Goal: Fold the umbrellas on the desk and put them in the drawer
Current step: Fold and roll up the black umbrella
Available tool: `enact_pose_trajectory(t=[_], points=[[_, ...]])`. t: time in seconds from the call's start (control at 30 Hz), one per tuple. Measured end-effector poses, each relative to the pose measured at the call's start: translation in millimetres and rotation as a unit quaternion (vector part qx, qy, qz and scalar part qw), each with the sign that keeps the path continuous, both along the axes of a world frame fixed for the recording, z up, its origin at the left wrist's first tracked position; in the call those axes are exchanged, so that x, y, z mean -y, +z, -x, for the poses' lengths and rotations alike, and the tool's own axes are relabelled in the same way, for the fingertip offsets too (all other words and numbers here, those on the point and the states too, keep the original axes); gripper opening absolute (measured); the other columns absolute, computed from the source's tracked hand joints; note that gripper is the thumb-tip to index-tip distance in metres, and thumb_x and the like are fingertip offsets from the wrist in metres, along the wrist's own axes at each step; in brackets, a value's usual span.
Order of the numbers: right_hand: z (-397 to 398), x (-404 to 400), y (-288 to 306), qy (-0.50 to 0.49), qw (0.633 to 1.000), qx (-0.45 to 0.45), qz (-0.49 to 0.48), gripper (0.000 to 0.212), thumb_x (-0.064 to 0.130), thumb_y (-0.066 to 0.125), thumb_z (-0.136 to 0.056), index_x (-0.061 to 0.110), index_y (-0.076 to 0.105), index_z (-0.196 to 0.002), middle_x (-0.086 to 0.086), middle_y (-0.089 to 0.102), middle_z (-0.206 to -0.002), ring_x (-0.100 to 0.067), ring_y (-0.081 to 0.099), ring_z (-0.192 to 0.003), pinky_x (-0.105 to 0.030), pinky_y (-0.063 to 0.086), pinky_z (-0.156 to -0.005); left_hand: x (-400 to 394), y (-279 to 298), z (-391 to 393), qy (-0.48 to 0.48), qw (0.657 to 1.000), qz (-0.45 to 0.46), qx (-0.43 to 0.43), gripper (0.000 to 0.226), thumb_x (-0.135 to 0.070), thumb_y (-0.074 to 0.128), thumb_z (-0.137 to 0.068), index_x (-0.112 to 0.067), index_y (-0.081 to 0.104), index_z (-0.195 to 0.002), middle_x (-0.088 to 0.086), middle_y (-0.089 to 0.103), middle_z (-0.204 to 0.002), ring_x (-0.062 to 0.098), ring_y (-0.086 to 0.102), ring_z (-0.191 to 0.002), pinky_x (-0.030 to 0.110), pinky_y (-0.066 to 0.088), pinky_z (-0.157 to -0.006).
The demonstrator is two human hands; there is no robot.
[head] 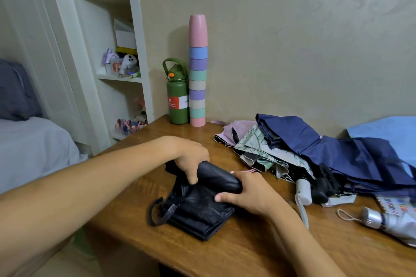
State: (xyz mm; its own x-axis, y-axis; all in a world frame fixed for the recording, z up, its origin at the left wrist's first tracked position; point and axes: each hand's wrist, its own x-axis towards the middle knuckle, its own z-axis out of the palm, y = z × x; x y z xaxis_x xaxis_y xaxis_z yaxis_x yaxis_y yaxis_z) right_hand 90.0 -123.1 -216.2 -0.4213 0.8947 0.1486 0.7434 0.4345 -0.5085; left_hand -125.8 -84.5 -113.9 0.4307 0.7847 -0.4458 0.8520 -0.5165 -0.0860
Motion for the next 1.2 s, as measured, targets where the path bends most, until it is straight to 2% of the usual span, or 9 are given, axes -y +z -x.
enact_pose_trajectory(t=[0.13,0.27,0.43,0.6,0.73,0.8,0.93,1.07,1.2], points=[[-1,2,8,0.003,1.0,0.001,0.024,0.052,0.066,0.08,-0.07,0.022,0.067,-0.095,0.004,0.07,-0.08,-0.009,0.063,-0.073,-0.03,0.049,-0.064,6,4,-1,-0.016,1.0,-0.016,0.011,0.029,-0.037,0.082,-0.077,-0.025,0.064,-0.095,-0.008,0.064,-0.083,0.017,0.059,-0.08,0.032,0.044,-0.063],[-2,3,9,-0.022,1.0,0.015,0.016,0.045,0.059,0.079,-0.072,0.024,0.07,-0.099,0.005,0.072,-0.08,-0.007,0.065,-0.072,-0.031,0.053,-0.068,12,1,-1,-0.032,0.998,-0.046,0.026,0.047,-0.057,0.085,-0.073,-0.027,0.056,-0.096,-0.008,0.059,-0.084,0.014,0.056,-0.078,0.033,0.04,-0.061],[-3,5,5,-0.013,0.999,0.005,0.039,0.04,0.053,0.073,-0.067,0.021,0.068,-0.09,0.0,0.071,-0.078,-0.012,0.064,-0.067,-0.034,0.052,-0.063,16,-8,0,-0.005,0.999,-0.031,0.034,0.037,-0.043,0.082,-0.076,-0.026,0.056,-0.095,-0.001,0.061,-0.088,0.02,0.057,-0.08,0.035,0.042,-0.064],[1,9,6,-0.064,0.99,0.076,-0.096,0.038,0.061,0.067,-0.076,0.029,0.055,-0.093,0.01,0.06,-0.084,-0.012,0.058,-0.079,-0.031,0.042,-0.062,16,-7,4,0.019,0.997,-0.024,0.065,0.032,-0.033,0.082,-0.075,-0.023,0.063,-0.098,-0.001,0.066,-0.086,0.019,0.061,-0.077,0.033,0.044,-0.063],[5,11,1,-0.103,0.958,0.134,-0.232,0.065,0.09,0.048,-0.076,0.027,0.043,-0.091,0.011,0.05,-0.084,-0.016,0.053,-0.077,-0.032,0.034,-0.062,10,-3,14,0.048,0.994,0.015,0.101,0.031,-0.026,0.082,-0.075,-0.022,0.064,-0.1,-0.002,0.069,-0.088,0.016,0.062,-0.075,0.03,0.047,-0.064],[9,13,0,-0.11,0.956,0.142,-0.231,0.072,0.096,0.043,-0.072,0.026,0.04,-0.089,0.009,0.054,-0.083,-0.018,0.057,-0.077,-0.034,0.035,-0.06,9,-1,18,0.057,0.99,0.051,0.115,0.032,-0.023,0.082,-0.075,-0.022,0.066,-0.103,-0.003,0.071,-0.089,0.014,0.064,-0.076,0.029,0.048,-0.066],[14,18,4,-0.124,0.964,0.139,-0.19,0.057,0.081,0.056,-0.079,0.027,0.044,-0.089,0.008,0.06,-0.086,-0.021,0.065,-0.084,-0.035,0.041,-0.061,14,-3,18,0.048,0.99,0.072,0.113,0.03,-0.022,0.081,-0.079,-0.019,0.067,-0.106,-0.008,0.067,-0.083,0.008,0.06,-0.07,0.024,0.044,-0.06],[12,21,5,-0.137,0.964,0.144,-0.179,0.038,0.064,0.059,-0.086,0.029,0.047,-0.09,0.006,0.065,-0.092,-0.021,0.067,-0.089,-0.034,0.04,-0.064,17,-14,17,-0.005,0.997,-0.052,0.062,0.028,-0.042,0.077,-0.076,-0.026,0.057,-0.088,-0.006,0.059,-0.087,0.014,0.056,-0.074,0.036,0.046,-0.066],[4,18,4,-0.172,0.96,0.128,-0.181,0.038,0.064,0.057,-0.086,0.027,0.047,-0.085,0.004,0.066,-0.088,-0.022,0.067,-0.087,-0.034,0.037,-0.062,23,-27,16,-0.075,0.96,-0.268,0.03,0.043,-0.057,0.071,-0.079,-0.025,0.052,-0.099,-0.01,0.053,-0.091,0.015,0.053,-0.078,0.034,0.034,-0.063]])
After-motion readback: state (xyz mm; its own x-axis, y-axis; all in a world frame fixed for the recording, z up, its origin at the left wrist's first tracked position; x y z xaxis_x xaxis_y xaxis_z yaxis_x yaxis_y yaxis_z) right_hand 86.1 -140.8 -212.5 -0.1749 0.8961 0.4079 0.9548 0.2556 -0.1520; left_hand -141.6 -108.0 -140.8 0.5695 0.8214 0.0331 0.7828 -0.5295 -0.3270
